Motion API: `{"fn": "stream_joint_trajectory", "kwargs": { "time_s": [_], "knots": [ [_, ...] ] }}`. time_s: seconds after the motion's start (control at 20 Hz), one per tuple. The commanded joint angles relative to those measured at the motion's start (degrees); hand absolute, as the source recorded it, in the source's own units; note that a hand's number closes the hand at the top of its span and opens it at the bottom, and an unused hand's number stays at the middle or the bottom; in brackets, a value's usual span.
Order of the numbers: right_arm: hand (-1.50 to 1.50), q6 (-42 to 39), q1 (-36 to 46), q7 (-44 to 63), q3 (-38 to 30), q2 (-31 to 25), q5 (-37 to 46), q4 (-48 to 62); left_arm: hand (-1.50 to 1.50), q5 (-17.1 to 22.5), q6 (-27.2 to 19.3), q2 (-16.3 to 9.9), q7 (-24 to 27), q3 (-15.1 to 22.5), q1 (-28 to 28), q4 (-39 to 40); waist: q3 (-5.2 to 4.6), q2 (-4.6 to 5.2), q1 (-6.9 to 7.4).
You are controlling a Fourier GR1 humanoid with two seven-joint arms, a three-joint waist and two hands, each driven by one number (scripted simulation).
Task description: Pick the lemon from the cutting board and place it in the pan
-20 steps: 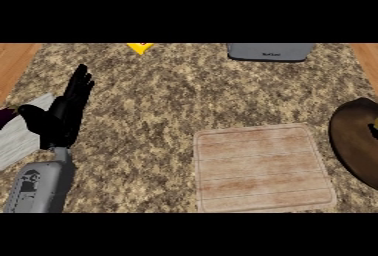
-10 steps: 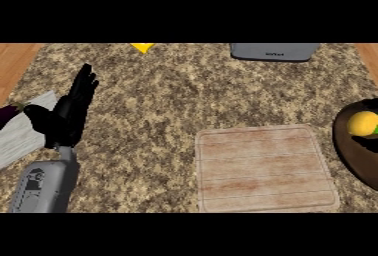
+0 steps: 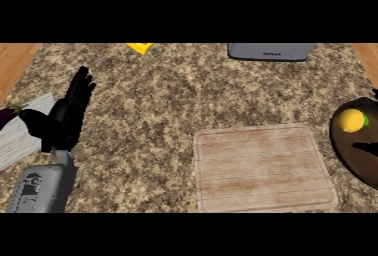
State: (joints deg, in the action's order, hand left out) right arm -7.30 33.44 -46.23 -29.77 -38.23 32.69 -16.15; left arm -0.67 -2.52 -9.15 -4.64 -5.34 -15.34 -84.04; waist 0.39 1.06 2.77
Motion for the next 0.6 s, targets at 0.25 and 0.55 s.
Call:
{"fn": "stream_joint_trajectory", "kwargs": {
  "time_s": [0.25, 0.55],
  "knots": [
    [-1.50, -15.5, -3.7, -9.1, -8.4, -6.3, -9.4, 6.1, 0.00, -0.9, -1.6, 0.9, -1.3, 0.3, 0.5, -0.9, -0.08, -0.40, -1.71],
    [-1.50, -31.6, -11.0, -15.4, -8.0, -11.6, -11.6, 5.0, 0.00, 0.5, -0.7, -0.4, -1.4, -1.4, 3.2, -2.7, -0.16, -1.28, -3.41]
  ]
}}
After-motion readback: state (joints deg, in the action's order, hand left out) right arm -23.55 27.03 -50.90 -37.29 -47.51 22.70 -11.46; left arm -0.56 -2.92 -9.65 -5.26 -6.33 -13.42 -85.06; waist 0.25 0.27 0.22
